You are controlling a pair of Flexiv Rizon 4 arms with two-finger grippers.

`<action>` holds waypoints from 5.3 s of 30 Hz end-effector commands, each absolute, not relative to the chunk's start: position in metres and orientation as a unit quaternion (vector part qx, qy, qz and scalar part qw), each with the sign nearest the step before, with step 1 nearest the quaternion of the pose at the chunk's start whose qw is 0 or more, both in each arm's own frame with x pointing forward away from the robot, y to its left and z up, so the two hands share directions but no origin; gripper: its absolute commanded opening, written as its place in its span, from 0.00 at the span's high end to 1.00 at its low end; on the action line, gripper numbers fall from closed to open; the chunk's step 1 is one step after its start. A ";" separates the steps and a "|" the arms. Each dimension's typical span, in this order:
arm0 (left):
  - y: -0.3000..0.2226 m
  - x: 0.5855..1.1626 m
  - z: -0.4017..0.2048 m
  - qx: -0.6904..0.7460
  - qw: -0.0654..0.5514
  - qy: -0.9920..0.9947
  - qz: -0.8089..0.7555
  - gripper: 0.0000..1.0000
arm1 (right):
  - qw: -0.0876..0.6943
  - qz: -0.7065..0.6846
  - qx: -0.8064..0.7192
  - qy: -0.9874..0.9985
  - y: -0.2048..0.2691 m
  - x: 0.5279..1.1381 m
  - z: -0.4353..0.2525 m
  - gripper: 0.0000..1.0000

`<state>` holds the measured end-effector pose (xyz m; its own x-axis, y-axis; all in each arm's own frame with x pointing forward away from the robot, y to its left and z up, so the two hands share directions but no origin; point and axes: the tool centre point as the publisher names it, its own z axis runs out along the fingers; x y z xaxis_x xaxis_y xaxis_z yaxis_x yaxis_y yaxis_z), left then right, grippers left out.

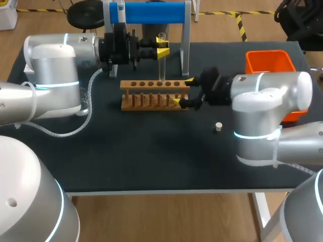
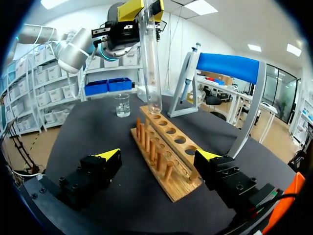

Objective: Invert the test tube, pick up the pipette, mount the tip to pipette, aspirate from beaker and dispense into the tube, eject the tip, return the pipette, and cap with the stopper.

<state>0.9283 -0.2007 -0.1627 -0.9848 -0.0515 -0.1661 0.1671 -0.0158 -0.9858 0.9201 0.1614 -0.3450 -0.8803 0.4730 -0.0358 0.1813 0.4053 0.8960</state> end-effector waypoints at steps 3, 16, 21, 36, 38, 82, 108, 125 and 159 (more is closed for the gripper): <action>-0.201 0.929 -0.162 0.041 0.076 0.698 -0.711 1.00 | 0.146 0.501 0.201 0.829 0.167 0.921 -0.347 0.00; -0.201 0.929 -0.162 0.041 0.076 0.698 -0.711 1.00 | 0.145 0.494 0.204 0.833 0.169 0.919 -0.350 0.00; -0.201 0.929 -0.162 0.041 0.076 0.698 -0.711 1.00 | 0.146 0.493 0.204 0.833 0.170 0.919 -0.351 0.00; -0.201 0.929 -0.162 0.041 0.076 0.698 -0.711 1.00 | 0.148 0.492 0.205 0.833 0.170 0.919 -0.351 0.00; -0.201 0.929 -0.162 0.041 0.076 0.698 -0.711 1.00 | 0.148 0.492 0.205 0.833 0.170 0.919 -0.351 0.00; -0.210 0.965 -0.169 -0.043 0.052 0.706 -0.705 1.00 | 0.148 0.492 0.205 0.833 0.170 0.919 -0.351 0.00; -0.205 0.975 -0.192 -0.032 0.069 0.709 -0.701 1.00 | 0.148 0.492 0.205 0.833 0.170 0.919 -0.351 0.00; -0.201 0.979 -0.207 -0.034 0.072 0.704 -0.706 1.00 | 0.148 0.492 0.205 0.833 0.170 0.919 -0.351 0.00; -0.197 0.985 -0.223 -0.037 0.079 0.709 -0.700 1.00 | 0.148 0.492 0.205 0.833 0.170 0.919 -0.351 0.00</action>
<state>0.9827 -0.1964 -0.2209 -0.9844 -0.1658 -0.0591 0.0565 0.0205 -0.9982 0.9183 0.1694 -0.3508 -0.8719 0.4877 -0.0454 0.1957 0.4318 0.8805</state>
